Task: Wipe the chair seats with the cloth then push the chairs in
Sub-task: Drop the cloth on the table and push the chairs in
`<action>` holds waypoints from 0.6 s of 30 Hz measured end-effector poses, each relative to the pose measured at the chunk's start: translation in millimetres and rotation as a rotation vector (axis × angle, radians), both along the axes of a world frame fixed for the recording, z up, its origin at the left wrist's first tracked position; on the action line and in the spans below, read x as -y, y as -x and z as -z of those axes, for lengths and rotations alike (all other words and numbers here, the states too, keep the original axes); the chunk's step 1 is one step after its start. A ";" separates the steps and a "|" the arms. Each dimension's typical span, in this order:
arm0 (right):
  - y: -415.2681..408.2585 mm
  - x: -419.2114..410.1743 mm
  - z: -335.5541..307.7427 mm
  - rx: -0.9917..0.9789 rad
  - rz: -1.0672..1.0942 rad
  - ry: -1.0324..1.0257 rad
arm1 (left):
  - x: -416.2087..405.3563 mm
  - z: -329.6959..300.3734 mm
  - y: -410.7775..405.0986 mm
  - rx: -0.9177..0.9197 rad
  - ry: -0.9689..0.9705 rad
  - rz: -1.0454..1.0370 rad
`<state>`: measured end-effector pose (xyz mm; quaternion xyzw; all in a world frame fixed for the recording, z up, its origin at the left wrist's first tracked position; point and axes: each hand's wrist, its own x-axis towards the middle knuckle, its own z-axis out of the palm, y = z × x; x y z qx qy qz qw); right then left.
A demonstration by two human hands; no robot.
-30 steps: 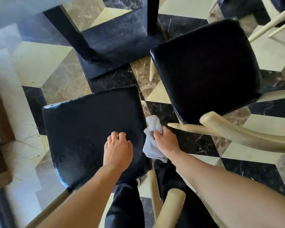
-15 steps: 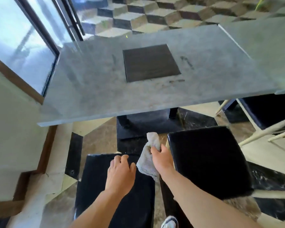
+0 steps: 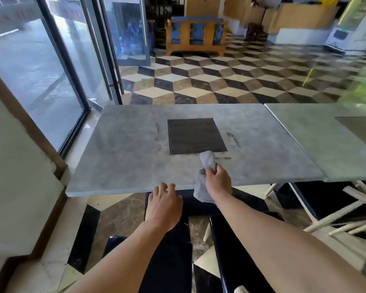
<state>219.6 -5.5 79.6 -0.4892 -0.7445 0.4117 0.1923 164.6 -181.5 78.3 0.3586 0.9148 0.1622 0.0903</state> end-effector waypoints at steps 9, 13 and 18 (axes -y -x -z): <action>102.1 -98.9 80.7 0.057 -0.137 -0.267 | -93.7 69.2 69.9 -0.053 0.102 -0.023; 125.0 -128.7 123.1 0.212 -0.153 -0.442 | -122.7 100.5 93.3 -0.129 0.140 0.082; 134.2 -126.9 161.2 0.490 -0.281 -0.517 | -136.0 132.9 107.0 -0.119 0.210 0.074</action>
